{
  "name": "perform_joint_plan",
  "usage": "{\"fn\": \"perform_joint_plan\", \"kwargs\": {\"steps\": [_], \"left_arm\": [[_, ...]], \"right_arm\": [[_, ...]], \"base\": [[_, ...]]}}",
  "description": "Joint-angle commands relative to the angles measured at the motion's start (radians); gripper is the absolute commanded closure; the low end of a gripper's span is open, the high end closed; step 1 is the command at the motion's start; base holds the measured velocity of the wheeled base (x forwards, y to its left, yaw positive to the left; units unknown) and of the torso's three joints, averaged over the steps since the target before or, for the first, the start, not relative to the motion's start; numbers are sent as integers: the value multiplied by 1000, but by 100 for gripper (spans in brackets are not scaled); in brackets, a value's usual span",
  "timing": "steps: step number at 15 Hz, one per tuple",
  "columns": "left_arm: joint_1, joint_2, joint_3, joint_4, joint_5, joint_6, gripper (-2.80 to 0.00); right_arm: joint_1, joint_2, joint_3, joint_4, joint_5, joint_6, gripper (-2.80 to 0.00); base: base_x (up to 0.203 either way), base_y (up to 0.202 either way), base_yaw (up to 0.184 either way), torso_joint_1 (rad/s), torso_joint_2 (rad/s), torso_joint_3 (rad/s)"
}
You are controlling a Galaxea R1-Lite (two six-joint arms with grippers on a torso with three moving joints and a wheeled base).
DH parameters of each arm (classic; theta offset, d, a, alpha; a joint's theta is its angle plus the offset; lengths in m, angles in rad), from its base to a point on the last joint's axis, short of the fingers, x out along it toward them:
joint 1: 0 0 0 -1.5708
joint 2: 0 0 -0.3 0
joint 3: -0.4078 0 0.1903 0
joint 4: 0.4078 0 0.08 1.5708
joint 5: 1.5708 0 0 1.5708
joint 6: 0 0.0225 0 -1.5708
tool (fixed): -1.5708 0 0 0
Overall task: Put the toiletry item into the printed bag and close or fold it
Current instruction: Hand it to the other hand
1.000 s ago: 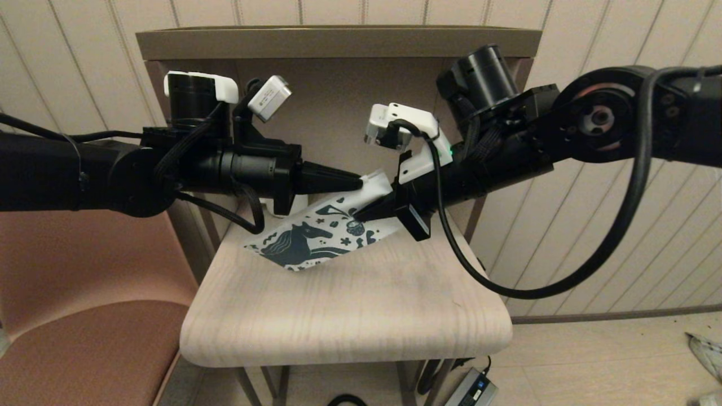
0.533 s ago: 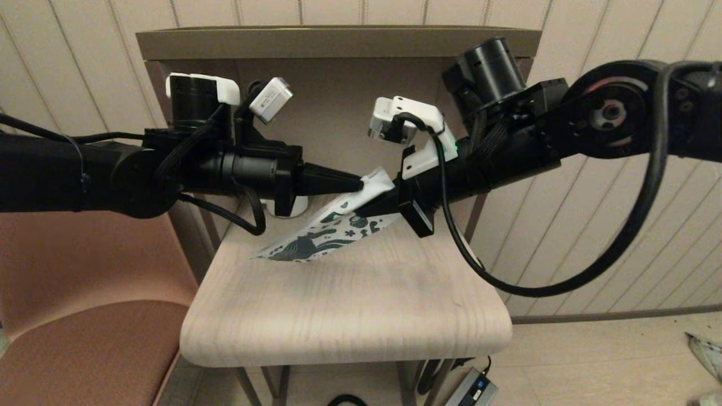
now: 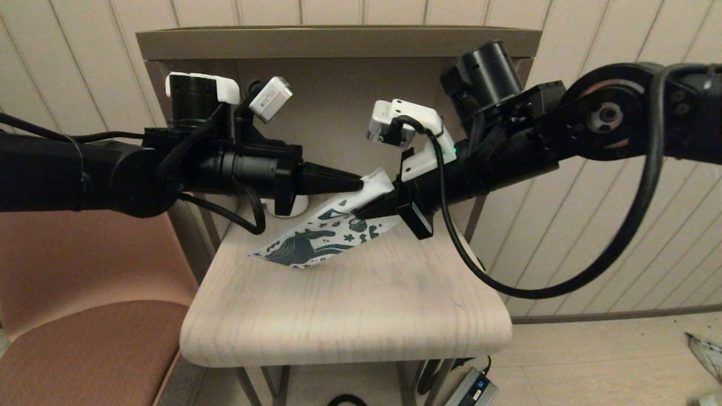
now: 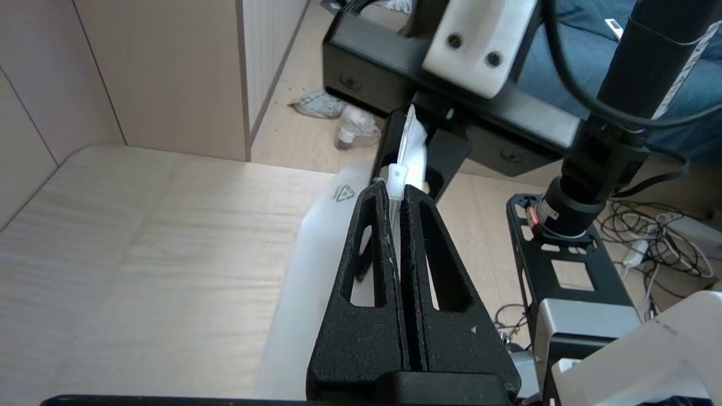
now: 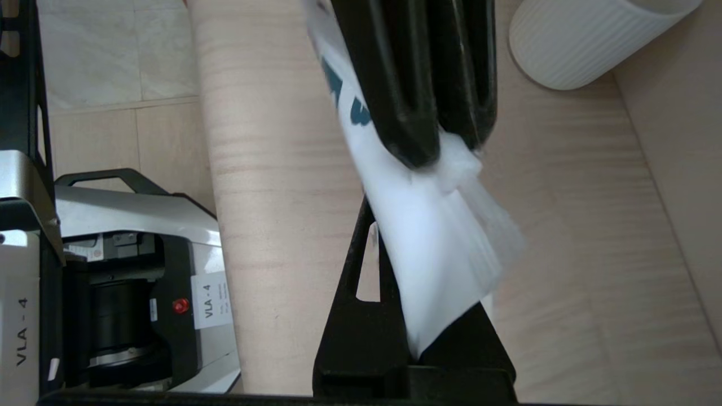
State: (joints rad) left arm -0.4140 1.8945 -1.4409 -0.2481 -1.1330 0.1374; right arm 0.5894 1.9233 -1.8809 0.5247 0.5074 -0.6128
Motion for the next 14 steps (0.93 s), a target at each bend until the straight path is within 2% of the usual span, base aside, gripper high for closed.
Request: {"fn": "perform_joint_plan", "kwargs": {"steps": [1, 5, 6, 14], "left_arm": [[0, -3, -3, 0, -7, 1, 0], [0, -5, 2, -3, 6, 1, 0], [0, -2, 4, -3, 15, 2, -280], [-1, 4, 0, -3, 15, 2, -280]], "right_arm": [[3, 13, 5, 3, 3, -2, 0], [4, 16, 6, 3, 3, -2, 0], [4, 16, 8, 3, 3, -2, 0], [7, 25, 2, 3, 3, -2, 0]], "base": [[0, 0, 0, 0, 0, 0], [0, 0, 0, 0, 0, 0], [0, 0, 0, 0, 0, 0], [0, 0, 0, 0, 0, 0]]}}
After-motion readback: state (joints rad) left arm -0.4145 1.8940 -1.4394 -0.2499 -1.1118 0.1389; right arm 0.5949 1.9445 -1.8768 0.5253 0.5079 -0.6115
